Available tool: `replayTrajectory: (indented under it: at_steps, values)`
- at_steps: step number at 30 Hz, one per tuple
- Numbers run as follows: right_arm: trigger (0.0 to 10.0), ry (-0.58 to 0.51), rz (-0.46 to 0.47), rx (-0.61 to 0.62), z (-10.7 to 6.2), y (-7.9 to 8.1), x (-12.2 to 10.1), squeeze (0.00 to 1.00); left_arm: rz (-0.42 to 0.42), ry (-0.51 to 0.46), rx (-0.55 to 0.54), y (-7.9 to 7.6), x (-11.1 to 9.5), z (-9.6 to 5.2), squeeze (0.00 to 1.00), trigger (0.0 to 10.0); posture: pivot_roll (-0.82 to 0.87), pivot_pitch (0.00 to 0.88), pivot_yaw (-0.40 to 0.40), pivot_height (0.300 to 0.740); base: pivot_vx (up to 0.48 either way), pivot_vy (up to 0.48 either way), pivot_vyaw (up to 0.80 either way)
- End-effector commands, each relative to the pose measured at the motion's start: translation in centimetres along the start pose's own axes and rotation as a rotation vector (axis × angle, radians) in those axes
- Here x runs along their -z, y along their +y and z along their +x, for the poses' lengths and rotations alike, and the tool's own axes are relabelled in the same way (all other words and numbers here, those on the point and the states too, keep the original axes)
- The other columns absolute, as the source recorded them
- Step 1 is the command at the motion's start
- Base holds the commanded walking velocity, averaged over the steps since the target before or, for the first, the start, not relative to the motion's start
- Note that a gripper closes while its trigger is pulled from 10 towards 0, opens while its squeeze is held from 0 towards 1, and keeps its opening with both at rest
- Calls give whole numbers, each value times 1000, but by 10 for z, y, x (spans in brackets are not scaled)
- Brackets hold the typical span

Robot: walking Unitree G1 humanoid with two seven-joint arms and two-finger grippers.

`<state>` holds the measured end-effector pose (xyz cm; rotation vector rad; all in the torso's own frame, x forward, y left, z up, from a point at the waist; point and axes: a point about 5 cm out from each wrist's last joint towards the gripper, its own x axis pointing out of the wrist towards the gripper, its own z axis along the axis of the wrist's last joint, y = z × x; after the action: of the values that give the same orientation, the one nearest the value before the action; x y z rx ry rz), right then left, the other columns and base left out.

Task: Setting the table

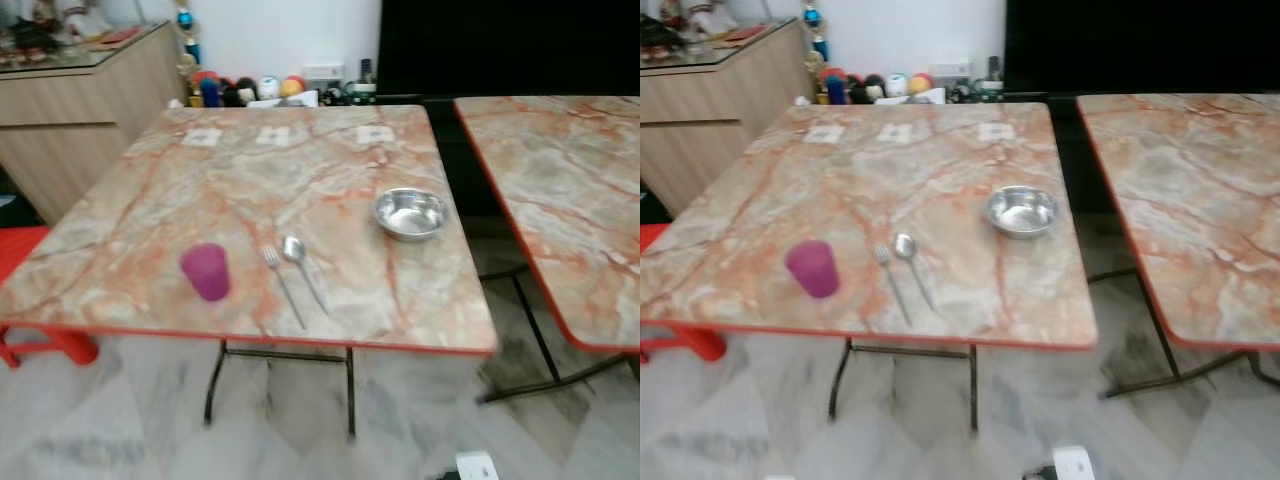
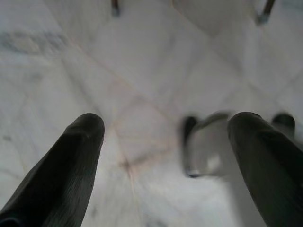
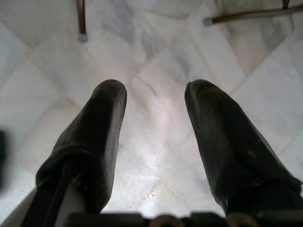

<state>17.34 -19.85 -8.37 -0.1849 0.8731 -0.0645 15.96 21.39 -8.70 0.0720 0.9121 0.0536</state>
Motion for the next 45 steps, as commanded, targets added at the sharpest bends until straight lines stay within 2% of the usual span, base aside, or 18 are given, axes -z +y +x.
replayTrajectory:
  at_steps: [1,14,33,45]
  values:
    - [10000,-15,4,-25,1,8,-4,0,-6,36,-23,7,10,-3,0,10000,0,67,10,740,0,480,0]
    - [10000,-21,0,-36,1,8,-5,0,-12,39,-29,8,12,-4,0,10000,2,73,8,740,0,410,0]
    - [10000,-22,6,-43,0,8,-4,0,11,30,-4,6,9,-3,0,10000,0,64,7,740,0,0,0]
    - [10000,-25,8,-35,0,8,-4,0,6,28,-3,5,10,-3,0,10000,1,65,4,740,0,-326,0]
